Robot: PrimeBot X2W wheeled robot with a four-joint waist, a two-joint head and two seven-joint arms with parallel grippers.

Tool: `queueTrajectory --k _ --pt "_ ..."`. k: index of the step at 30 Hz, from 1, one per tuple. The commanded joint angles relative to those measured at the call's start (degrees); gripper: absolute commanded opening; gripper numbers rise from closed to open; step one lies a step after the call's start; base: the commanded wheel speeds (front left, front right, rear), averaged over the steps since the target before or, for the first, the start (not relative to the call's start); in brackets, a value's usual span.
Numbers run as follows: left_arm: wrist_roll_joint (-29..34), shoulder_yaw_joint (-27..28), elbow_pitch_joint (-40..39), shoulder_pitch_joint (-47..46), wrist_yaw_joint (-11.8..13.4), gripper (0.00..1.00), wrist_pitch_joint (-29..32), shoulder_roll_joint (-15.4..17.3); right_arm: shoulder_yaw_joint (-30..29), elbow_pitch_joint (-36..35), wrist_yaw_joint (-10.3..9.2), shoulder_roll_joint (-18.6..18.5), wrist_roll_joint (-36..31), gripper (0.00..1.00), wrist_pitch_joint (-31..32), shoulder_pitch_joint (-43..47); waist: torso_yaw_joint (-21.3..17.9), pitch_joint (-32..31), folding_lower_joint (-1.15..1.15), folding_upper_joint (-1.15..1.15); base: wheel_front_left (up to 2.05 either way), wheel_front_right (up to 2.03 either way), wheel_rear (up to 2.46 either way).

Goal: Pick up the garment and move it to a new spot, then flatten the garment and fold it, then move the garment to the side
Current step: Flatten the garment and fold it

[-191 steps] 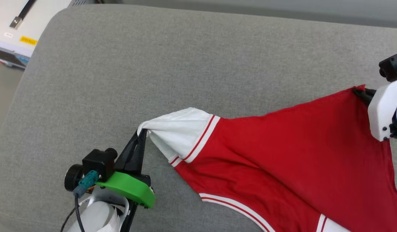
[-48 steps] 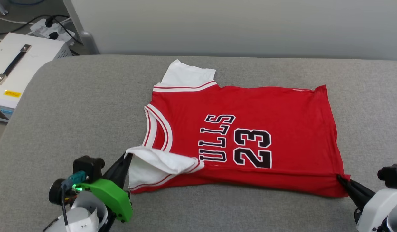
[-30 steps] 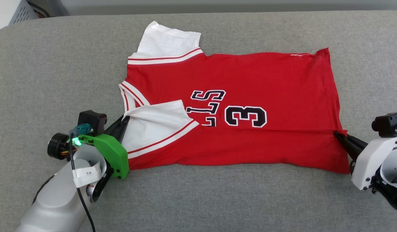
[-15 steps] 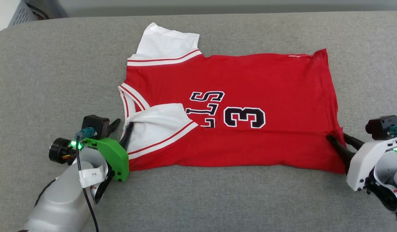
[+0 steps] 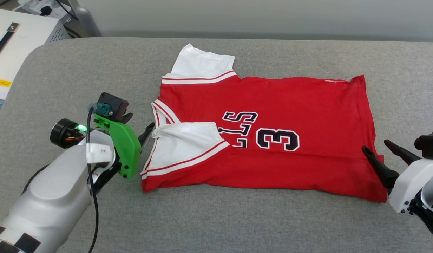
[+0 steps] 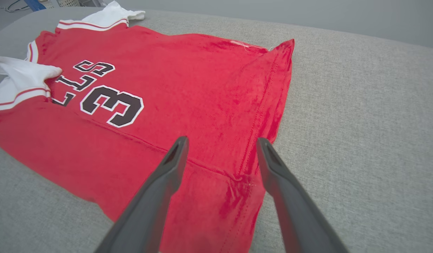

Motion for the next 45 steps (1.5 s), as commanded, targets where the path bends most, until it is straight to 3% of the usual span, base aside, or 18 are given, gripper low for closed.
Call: queueTrajectory --k 1,6,11,30,31,32,33,34,42,44,45 --pt "-1.71 -1.09 -1.61 -1.61 -0.14 1.00 3.46 1.47 -0.53 -0.57 -0.04 0.13 -0.45 1.00 0.38 0.84 0.57 -0.72 0.00 0.00 0.00 0.00 0.00" --pt "-9.61 -5.31 -8.20 -3.13 -0.14 1.00 18.08 4.96 -1.86 -1.85 -0.04 0.91 -1.55 1.00 1.57 1.91 0.57 -0.97 0.00 0.00 0.00 0.00 0.00" --pt "-14.77 -8.04 -10.74 -3.22 -0.15 1.00 26.28 6.84 -2.52 -2.88 -0.04 1.79 -2.21 1.00 2.55 2.25 -0.06 -0.31 0.00 0.00 0.00 0.00 0.00" --pt "-17.47 -14.68 -2.75 2.48 -0.15 1.00 27.71 5.33 -0.40 -2.52 -0.04 3.54 -3.46 1.00 3.92 -0.97 -4.12 2.85 0.00 0.00 0.00 0.00 0.00" --pt "-17.18 -15.27 -2.67 2.54 -0.15 0.97 27.59 5.35 -0.18 -2.54 -0.04 3.26 -4.00 1.00 3.96 -1.33 -4.21 2.85 0.00 0.00 0.00 0.00 0.00" --pt "-17.11 -15.54 -2.66 2.54 -0.15 0.49 27.31 5.39 -0.16 -2.65 -0.04 3.11 -4.25 1.00 3.91 -1.66 -4.27 2.82 0.00 0.00 0.00 0.00 0.00" --pt "-17.06 -15.64 -2.68 2.50 -0.15 0.09 26.52 5.42 -0.25 -2.80 -0.04 2.93 -4.36 1.00 3.93 -2.04 -4.30 2.72 0.00 0.00 0.00 0.00 0.00" --pt "-17.11 -15.65 -2.69 2.44 -0.15 0.00 25.94 5.43 -0.30 -2.95 -0.04 2.63 -4.55 1.00 4.03 -2.34 -4.27 2.54 0.00 0.00 0.00 0.00 0.00" --pt "-15.01 -15.02 -4.97 -0.09 -0.14 0.00 20.04 7.20 -0.36 -6.48 -0.04 -3.43 -4.17 1.00 10.20 -4.53 -3.30 0.66 0.00 0.00 0.00 0.00 0.00" --pt "-14.53 -14.80 -6.22 -0.53 -0.07 0.00 19.28 7.81 -0.02 -7.56 -0.04 -5.41 -2.63 1.00 14.23 -4.73 -3.05 0.34 0.00 0.00 0.00 0.00 0.00" --pt "-14.05 -14.54 -8.67 -0.80 0.42 0.00 18.65 8.84 -0.39 -9.54 -0.04 -7.57 0.24 1.00 23.24 -4.24 -2.78 0.08 0.00 0.00 0.00 0.00 0.00"
